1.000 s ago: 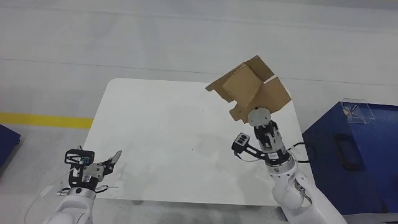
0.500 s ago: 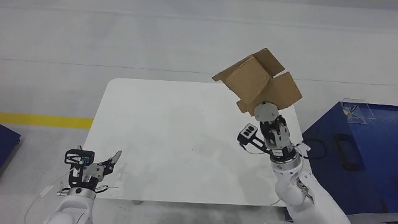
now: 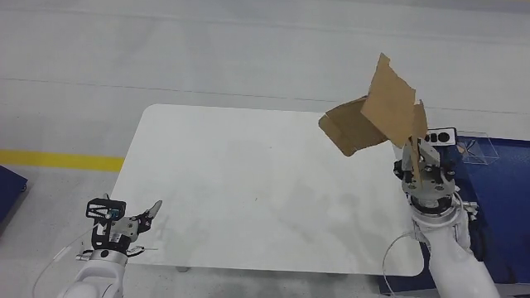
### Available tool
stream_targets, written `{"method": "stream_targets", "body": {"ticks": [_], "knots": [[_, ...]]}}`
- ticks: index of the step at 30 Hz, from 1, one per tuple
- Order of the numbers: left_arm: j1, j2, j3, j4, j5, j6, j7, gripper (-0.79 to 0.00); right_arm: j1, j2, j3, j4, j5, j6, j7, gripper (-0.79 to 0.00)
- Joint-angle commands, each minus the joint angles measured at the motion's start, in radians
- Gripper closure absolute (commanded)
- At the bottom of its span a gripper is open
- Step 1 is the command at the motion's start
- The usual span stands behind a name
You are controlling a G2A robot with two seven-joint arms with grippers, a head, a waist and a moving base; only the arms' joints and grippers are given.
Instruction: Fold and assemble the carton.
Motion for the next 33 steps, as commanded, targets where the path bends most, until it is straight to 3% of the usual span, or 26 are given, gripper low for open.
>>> {"method": "stream_targets", "body": {"ticks": [1, 4, 11, 26, 29, 31, 33], "knots": [[0.000, 0.000, 0.000, 0.000, 0.000, 0.000, 0.000, -0.785, 0.004, -0.005, -0.026, 0.036, -0.110, -0.092, 0.047, 0.000], [0.000, 0.000, 0.000, 0.000, 0.000, 0.000, 0.000, -0.785, 0.019, -0.010, -0.060, 0.123, -0.322, -0.211, 0.086, 0.000], [0.000, 0.000, 0.000, 0.000, 0.000, 0.000, 0.000, -0.785, 0.071, -0.030, -0.220, 0.267, -0.632, -0.266, 0.037, 0.000], [0.000, 0.000, -0.001, 0.001, -0.004, 0.000, -0.004, -0.785, 0.106, -0.036, -0.265, 0.298, -0.641, -0.300, 0.003, 0.000], [-0.033, 0.000, -0.033, -0.014, -0.155, -0.068, -0.128, -0.785, 0.109, -0.033, -0.259, 0.272, -0.731, -0.262, -0.015, 0.000], [-0.083, -0.005, -0.071, -0.021, -0.432, -0.067, -0.286, -0.785, 0.109, -0.033, -0.273, 0.254, -0.734, -0.220, -0.011, 0.000], [-0.122, -0.002, -0.103, -0.022, -0.683, -0.140, -0.467, -0.785, 0.113, -0.034, -0.286, 0.261, -0.741, -0.190, -0.004, 0.000]]}}
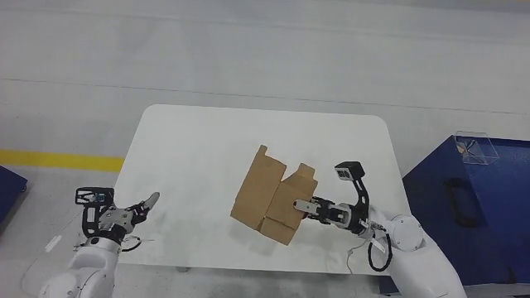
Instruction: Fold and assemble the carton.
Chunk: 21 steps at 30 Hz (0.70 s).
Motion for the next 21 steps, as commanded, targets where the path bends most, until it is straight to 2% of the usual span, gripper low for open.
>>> {"method": "stream_targets", "body": {"ticks": [1, 3, 4, 6, 9, 13, 18, 20, 21], "knots": [[-0.052, 0.006, -0.051, 0.021, -0.451, -0.103, -0.280, -0.785, 0.011, -0.002, -0.016, 0.009, -0.022, 0.019, 0.006, 0.000], [-0.090, 0.013, -0.068, 0.053, -0.673, -0.154, -0.480, -0.785, 0.015, -0.004, -0.038, 0.016, -0.037, 0.020, 0.013, 0.000], [-0.125, 0.019, -0.079, 0.091, -0.830, -0.178, -0.616, -0.785, 0.017, -0.008, -0.055, 0.020, -0.032, 0.019, 0.017, 0.000], [-0.177, 0.025, -0.070, 0.158, -1.035, -0.189, -0.800, -0.785, 0.022, -0.013, -0.086, 0.034, 0.005, 0.032, 0.041, 0.000], [-0.251, 0.031, -0.037, 0.251, -1.227, -0.220, -0.999, -0.785, 0.037, -0.020, -0.128, 0.059, 0.067, 0.048, 0.097, 0.000], [-0.288, 0.030, 0.037, 0.302, -1.308, -0.292, -1.118, -0.785, 0.056, -0.030, -0.176, 0.087, 0.139, 0.066, 0.171, 0.000], [-0.310, 0.038, 0.157, 0.288, -1.348, -0.210, -1.201, -0.785, 0.087, -0.042, -0.236, 0.108, 0.081, 0.066, 0.172, 0.000], [-0.317, 0.043, 0.201, 0.288, -1.368, -0.206, -1.204, -0.785, 0.093, -0.047, -0.257, 0.116, 0.062, 0.054, 0.159, 0.000], [-0.320, 0.046, 0.216, 0.286, -1.371, -0.206, -1.204, -0.751, 0.097, -0.049, -0.268, 0.120, 0.054, 0.053, 0.158, 0.000]]}}
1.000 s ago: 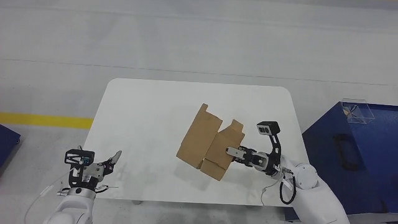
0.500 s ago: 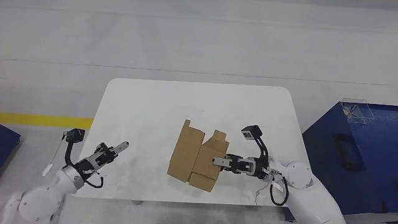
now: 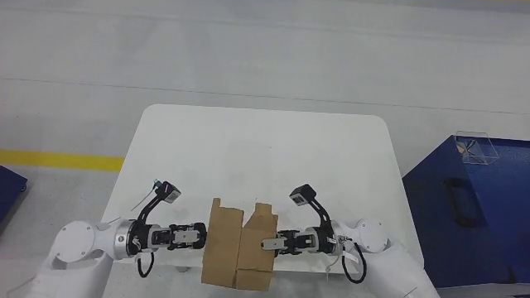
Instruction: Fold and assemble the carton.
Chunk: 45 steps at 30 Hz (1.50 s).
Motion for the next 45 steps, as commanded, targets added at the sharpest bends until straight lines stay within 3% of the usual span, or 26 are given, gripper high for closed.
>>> {"method": "stream_targets", "body": {"ticks": [1, 3, 9, 13, 19, 20, 21, 36, 40, 45], "knots": [[-0.005, 0.008, 0.035, -0.004, -0.005, -0.002, 0.002, -0.727, 0.010, -0.004, -0.017, 0.010, -0.023, -0.008, -0.008, 0.000], [-0.005, 0.015, 0.062, -0.012, -0.016, -0.002, 0.002, -0.671, 0.015, -0.008, -0.032, 0.021, -0.038, -0.020, -0.019, 0.000], [-0.010, 0.034, 0.097, -0.016, -0.025, -0.005, 0.005, -0.212, 0.021, -0.014, -0.056, 0.028, -0.039, -0.031, -0.031, 0.000], [-0.014, 0.045, 0.107, -0.006, -0.036, -0.011, 0.011, 0.000, 0.019, -0.012, -0.056, 0.021, -0.040, -0.038, -0.038, 0.000], [-0.027, 0.058, 0.124, 0.018, -0.111, -0.002, 0.002, 0.000, 0.012, -0.009, -0.059, 0.016, -0.018, -0.034, -0.034, 0.000], [-0.030, 0.061, 0.127, 0.028, -0.126, -0.002, 0.002, 0.000, 0.012, -0.009, -0.059, 0.016, -0.018, -0.034, -0.034, -0.665], [-0.032, 0.062, 0.128, 0.030, -0.130, -0.002, 0.002, 0.000, 0.012, -0.009, -0.059, 0.016, -0.018, -0.034, -0.034, -0.785], [-0.029, 0.061, 0.129, 0.019, -0.134, -0.009, 0.029, 0.000, 0.012, -0.009, -0.059, 0.016, -0.018, -0.034, -0.034, -0.785], [-0.013, 0.051, 0.161, -0.008, -0.196, -0.094, 0.094, 0.000, 0.005, 0.002, -0.006, -0.031, -0.068, -0.056, -0.082, -0.785], [-0.006, 0.024, 0.227, -0.016, -0.343, -0.239, 0.239, 0.000, -0.072, 0.035, 0.163, -0.130, -0.213, -0.195, -0.204, -0.785]]}}
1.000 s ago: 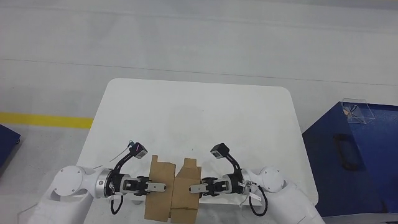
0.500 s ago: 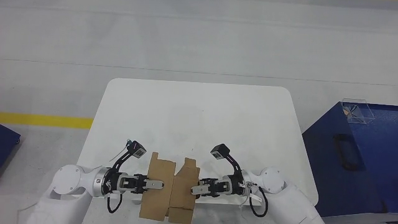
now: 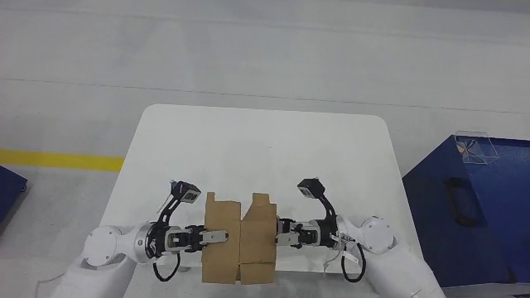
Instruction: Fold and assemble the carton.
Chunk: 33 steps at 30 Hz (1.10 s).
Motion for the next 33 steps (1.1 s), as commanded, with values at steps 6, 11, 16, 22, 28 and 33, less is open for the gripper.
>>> {"method": "stream_targets", "body": {"ticks": [6, 11, 16, 22, 28, 33], "knots": [[-0.003, -0.052, 0.119, 0.014, -0.218, -0.197, 0.199, 0.000, -0.138, 0.020, 0.145, -0.117, -0.254, -0.212, -0.195, -0.785], [-0.024, -0.086, 0.199, 0.047, -0.242, -0.269, 0.270, 0.000, -0.173, 0.005, 0.120, -0.151, -0.390, -0.293, -0.337, -0.785], [-0.040, -0.110, 0.260, 0.063, -0.243, -0.297, 0.298, 0.000, -0.193, -0.008, 0.112, -0.199, -0.501, -0.293, -0.476, -0.785], [-0.050, -0.126, 0.287, 0.084, -0.220, -0.300, 0.301, 0.000, -0.197, -0.014, 0.078, -0.232, -0.598, -0.293, -0.561, -0.339], [-0.045, -0.133, 0.282, 0.094, -0.222, -0.294, 0.295, 0.000, -0.210, -0.009, 0.073, -0.241, -0.661, -0.293, -0.640, 0.000], [-0.040, -0.138, 0.268, 0.100, -0.246, -0.280, 0.281, 0.000, -0.223, 0.002, 0.077, -0.249, -0.680, -0.293, -0.680, 0.000]]}}
